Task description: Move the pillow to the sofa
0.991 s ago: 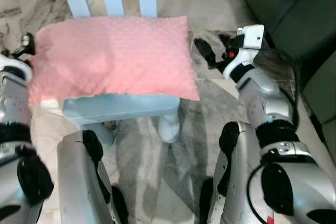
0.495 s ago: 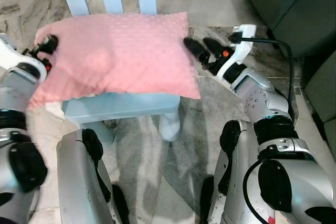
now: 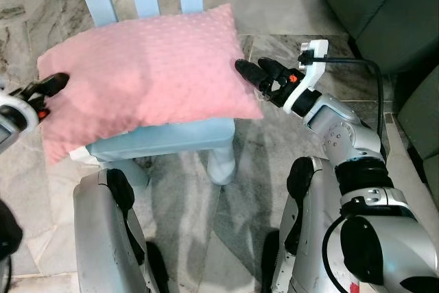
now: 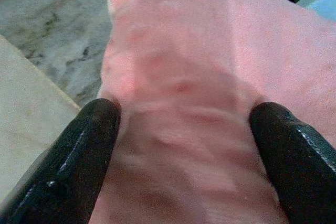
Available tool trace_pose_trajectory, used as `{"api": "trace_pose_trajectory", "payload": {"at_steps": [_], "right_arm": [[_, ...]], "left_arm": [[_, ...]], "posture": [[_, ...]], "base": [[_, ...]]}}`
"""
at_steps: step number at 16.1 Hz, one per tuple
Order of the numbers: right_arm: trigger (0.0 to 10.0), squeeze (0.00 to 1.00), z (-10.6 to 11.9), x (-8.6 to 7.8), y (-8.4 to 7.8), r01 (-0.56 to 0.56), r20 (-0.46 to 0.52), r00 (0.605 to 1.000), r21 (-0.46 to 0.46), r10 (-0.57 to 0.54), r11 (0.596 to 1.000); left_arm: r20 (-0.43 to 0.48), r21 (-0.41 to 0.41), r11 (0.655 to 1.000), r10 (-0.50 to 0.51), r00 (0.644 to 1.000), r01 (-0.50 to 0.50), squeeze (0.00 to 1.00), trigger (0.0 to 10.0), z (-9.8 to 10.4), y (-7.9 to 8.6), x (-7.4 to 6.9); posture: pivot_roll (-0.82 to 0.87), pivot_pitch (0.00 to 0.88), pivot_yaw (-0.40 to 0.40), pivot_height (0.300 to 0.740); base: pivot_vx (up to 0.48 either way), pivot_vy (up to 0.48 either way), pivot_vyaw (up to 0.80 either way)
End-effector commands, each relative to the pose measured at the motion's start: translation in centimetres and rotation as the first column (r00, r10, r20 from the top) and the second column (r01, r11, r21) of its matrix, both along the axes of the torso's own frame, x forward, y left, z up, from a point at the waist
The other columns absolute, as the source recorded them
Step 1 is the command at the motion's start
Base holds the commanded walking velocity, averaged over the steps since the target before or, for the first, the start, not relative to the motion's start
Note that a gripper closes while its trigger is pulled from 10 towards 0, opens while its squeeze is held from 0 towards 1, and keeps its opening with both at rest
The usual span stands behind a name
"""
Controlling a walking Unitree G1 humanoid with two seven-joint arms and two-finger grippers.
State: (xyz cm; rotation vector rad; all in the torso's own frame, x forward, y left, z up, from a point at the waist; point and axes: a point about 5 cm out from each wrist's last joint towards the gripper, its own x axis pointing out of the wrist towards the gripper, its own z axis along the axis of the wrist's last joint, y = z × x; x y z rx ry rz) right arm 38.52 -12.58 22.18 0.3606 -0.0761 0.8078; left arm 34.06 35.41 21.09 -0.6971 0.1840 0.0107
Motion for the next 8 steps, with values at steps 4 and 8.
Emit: {"api": "trace_pose_trajectory", "payload": {"at_steps": [4,8], "right_arm": [[10.0,0.0,1.1,0.1,-0.9,-0.015,0.07,0.997,-0.037,0.018,0.999],[10.0,0.0,1.6,1.3,-0.2,-0.021,0.078,0.997,-0.109,0.03,0.994]], "left_arm": [[-0.045,0.01,1.0,0.001,0.999,-0.001,0.0,10.0,-0.4,1.1,-1.0],[-0.066,-0.042,0.995,-0.088,0.994,0.085,0.0,10.0,-1.6,-0.8,-0.3]], "posture": [[-0.02,0.302,0.011,0.305],[0.0,0.302,0.017,0.305]], "base": [[0.0,0.0,0.0],[0.0,0.0,0.0]]}}
